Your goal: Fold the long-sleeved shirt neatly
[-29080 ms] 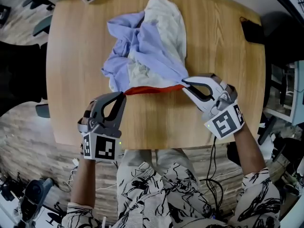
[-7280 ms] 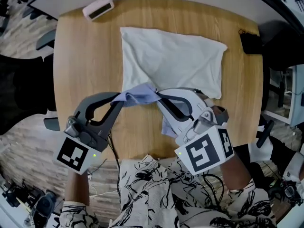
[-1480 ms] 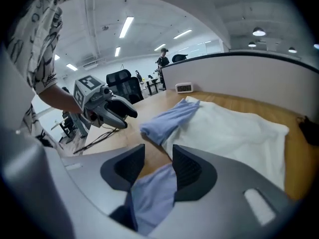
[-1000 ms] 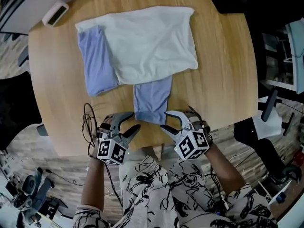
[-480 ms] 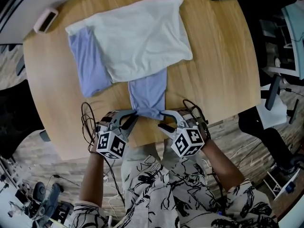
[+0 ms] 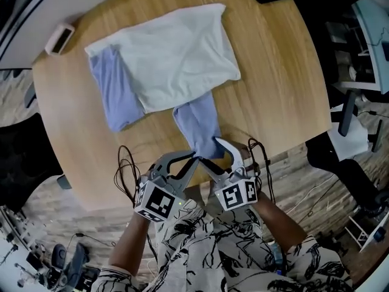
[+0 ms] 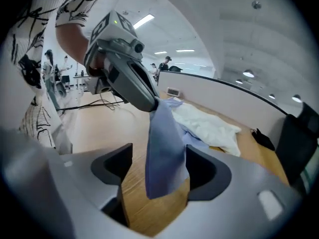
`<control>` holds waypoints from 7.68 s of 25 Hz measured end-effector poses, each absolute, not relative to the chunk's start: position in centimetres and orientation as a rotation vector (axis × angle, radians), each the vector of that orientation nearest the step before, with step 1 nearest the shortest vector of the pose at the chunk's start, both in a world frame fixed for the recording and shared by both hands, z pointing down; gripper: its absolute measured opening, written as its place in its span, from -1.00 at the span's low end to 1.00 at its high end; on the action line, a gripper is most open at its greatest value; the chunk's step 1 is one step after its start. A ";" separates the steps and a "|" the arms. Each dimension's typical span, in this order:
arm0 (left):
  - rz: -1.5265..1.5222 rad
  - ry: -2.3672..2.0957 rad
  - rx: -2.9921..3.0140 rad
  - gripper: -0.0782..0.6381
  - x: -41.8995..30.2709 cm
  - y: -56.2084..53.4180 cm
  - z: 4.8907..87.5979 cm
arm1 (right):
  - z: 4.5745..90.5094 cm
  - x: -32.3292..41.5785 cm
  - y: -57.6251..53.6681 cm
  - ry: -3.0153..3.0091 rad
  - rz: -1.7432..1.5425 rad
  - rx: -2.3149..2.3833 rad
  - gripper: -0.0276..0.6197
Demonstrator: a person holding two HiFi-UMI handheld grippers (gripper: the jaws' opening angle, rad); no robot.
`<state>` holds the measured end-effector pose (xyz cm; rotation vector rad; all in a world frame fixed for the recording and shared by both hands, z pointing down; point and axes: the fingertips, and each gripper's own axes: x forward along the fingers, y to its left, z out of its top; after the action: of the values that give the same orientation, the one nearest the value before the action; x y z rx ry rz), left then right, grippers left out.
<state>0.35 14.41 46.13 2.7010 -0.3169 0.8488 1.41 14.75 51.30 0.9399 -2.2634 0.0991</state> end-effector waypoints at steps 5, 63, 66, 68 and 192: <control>0.735 -0.290 2.708 -0.70 2.9 15.3 43.7 | 51.0 5.3 14.3 -2.164 0.018 1.082 -0.14; 0.899 -0.292 2.562 -0.69 11.7 -13.4 42.2 | 45.3 17.3 -10.8 -2.314 0.684 0.573 -0.86; 0.924 -0.358 2.497 -0.68 10.5 -15.0 44.1 | 47.2 16.3 -12.6 -2.295 0.720 0.502 -0.86; 0.932 -0.399 2.456 -0.68 9.4 -15.9 45.3 | 48.3 15.4 -13.8 -2.280 0.729 0.461 -0.86; 0.516 -0.959 2.408 -0.46 0.7 0.2 47.9 | 49.0 9.3 0.3 -2.355 0.692 1.103 -0.60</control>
<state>0.74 0.21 47.86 2.4080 -0.9590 0.5162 9.34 0.31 48.98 1.1026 -2.3551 0.6916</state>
